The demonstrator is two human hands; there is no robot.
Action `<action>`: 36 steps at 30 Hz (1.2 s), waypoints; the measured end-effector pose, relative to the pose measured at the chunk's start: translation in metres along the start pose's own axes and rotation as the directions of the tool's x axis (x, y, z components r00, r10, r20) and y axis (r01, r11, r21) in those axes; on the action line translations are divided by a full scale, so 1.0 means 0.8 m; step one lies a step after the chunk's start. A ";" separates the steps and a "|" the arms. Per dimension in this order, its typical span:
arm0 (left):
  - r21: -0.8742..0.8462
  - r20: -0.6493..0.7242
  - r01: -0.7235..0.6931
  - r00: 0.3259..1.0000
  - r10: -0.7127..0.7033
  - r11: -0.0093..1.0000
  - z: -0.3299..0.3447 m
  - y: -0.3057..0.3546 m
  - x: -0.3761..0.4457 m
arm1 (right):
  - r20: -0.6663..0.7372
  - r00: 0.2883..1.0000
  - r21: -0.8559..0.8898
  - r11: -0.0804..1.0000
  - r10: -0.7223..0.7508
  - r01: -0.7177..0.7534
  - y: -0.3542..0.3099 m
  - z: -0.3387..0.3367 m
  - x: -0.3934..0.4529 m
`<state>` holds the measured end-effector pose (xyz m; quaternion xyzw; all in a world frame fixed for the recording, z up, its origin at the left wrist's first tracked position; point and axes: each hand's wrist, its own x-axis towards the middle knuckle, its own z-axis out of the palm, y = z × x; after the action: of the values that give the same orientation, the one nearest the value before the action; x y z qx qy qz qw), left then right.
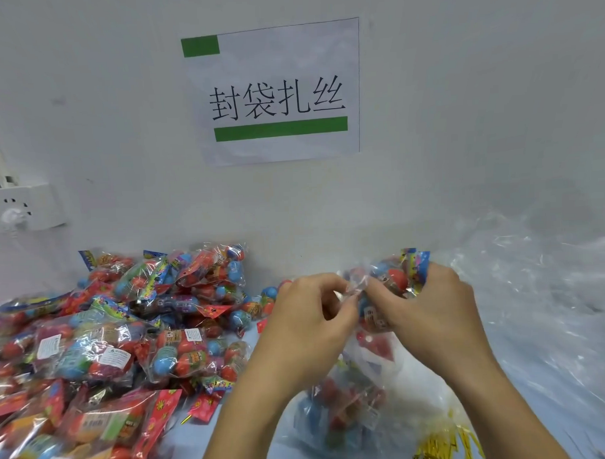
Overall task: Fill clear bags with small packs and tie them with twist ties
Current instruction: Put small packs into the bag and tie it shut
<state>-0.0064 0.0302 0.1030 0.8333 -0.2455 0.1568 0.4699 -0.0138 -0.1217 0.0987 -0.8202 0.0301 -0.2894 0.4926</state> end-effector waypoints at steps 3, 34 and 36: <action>0.129 -0.146 -0.040 0.988 0.058 0.991 -0.004 -0.003 0.003 | 0.188 0.975 0.244 0.956 0.117 -0.161 -0.003 0.005 -0.003; 0.147 -0.281 -0.095 0.950 0.134 0.984 0.005 -0.018 0.009 | 0.511 0.859 0.284 0.938 0.026 -0.197 -0.009 -0.005 -0.012; 0.142 -0.245 -0.149 0.953 0.180 0.979 0.006 -0.014 0.008 | 0.587 0.808 0.261 0.957 -0.049 -0.131 -0.010 -0.007 -0.014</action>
<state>0.0053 0.0292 0.0963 0.8096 -0.2414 0.3166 0.4313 -0.0276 -0.1184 0.1023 -0.7876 -0.1484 -0.0120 0.5980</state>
